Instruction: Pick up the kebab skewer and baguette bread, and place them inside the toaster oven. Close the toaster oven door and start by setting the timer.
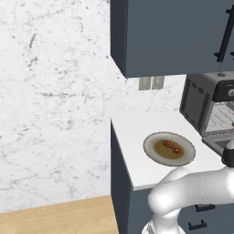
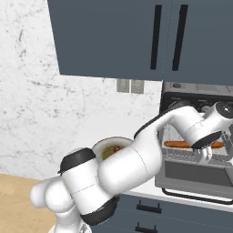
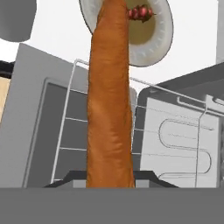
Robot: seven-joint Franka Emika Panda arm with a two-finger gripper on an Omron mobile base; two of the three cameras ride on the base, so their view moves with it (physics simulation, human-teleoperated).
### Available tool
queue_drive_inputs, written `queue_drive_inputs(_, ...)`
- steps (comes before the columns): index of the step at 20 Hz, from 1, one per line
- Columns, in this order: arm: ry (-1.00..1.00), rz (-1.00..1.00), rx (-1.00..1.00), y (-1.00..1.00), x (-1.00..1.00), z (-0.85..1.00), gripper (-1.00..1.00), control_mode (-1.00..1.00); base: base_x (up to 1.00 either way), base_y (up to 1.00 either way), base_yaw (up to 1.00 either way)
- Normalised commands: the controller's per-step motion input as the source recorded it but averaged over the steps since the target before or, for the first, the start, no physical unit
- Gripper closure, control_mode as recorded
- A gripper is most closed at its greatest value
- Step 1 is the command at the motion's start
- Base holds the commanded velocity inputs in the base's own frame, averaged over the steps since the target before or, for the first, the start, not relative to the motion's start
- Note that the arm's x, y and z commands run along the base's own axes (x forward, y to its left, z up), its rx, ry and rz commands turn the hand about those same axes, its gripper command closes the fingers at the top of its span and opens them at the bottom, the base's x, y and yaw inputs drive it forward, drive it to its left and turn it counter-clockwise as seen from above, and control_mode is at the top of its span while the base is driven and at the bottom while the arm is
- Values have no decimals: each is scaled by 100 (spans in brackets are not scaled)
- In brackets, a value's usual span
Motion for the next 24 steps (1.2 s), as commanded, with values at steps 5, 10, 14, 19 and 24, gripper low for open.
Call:
queue_drive_inputs(5, -11, 0, 0, -43, 62, -7, 100, -100, 0, 0, 0)
queue_drive_inputs(10, -8, 0, 0, -16, 61, -28, 100, -100, 0, 0, 0)
queue_drive_inputs(14, -2, 0, 0, -1, 41, -31, 100, -100, 0, 0, 0)
queue_drive_inputs(19, -7, 0, 0, 0, 11, -6, 100, -100, 0, 0, 0)
queue_drive_inputs(24, -12, -5, 0, 0, 0, -12, 100, -100, 0, 0, 0)
